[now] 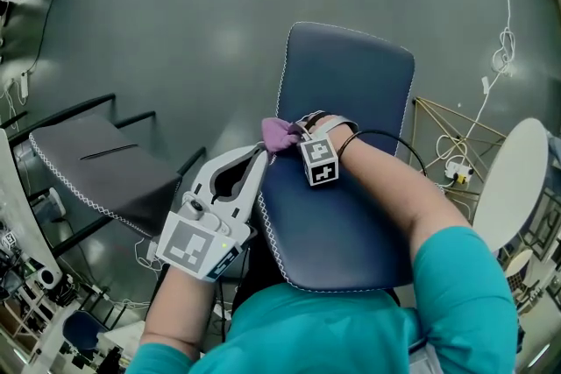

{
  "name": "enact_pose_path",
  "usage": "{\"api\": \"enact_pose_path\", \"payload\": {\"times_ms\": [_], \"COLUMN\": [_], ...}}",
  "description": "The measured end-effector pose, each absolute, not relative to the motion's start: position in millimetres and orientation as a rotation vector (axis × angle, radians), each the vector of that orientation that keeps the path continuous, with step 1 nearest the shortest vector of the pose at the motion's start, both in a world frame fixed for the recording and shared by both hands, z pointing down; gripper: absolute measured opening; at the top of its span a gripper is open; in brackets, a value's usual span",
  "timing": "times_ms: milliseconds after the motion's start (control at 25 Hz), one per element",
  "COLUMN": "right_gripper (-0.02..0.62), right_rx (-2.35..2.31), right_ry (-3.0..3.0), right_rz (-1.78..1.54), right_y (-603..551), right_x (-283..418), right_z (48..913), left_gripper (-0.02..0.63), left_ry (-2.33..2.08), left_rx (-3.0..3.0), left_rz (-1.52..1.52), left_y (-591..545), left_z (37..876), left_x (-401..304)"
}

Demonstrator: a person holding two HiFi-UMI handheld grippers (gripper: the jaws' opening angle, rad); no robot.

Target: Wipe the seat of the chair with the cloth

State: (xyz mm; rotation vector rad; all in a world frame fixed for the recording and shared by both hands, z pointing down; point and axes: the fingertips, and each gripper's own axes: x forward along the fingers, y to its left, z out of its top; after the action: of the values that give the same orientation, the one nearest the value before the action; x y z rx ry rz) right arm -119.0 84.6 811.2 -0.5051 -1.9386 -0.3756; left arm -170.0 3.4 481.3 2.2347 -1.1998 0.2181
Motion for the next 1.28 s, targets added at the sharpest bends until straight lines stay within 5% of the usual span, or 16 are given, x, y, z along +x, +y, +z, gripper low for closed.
{"api": "enact_pose_path", "payload": {"times_ms": [1280], "right_gripper": [0.057], "right_rx": [-0.459], "right_ry": [-1.923], "right_rz": [-0.304], "right_y": [89.2], "right_x": [-22.9], "right_z": [818.8], "left_gripper": [-0.012], "left_ry": [-1.056], "left_rx": [2.332], "left_rz": [0.281], "left_y": [-17.1], "left_z": [474.3], "left_x": [-83.1]}}
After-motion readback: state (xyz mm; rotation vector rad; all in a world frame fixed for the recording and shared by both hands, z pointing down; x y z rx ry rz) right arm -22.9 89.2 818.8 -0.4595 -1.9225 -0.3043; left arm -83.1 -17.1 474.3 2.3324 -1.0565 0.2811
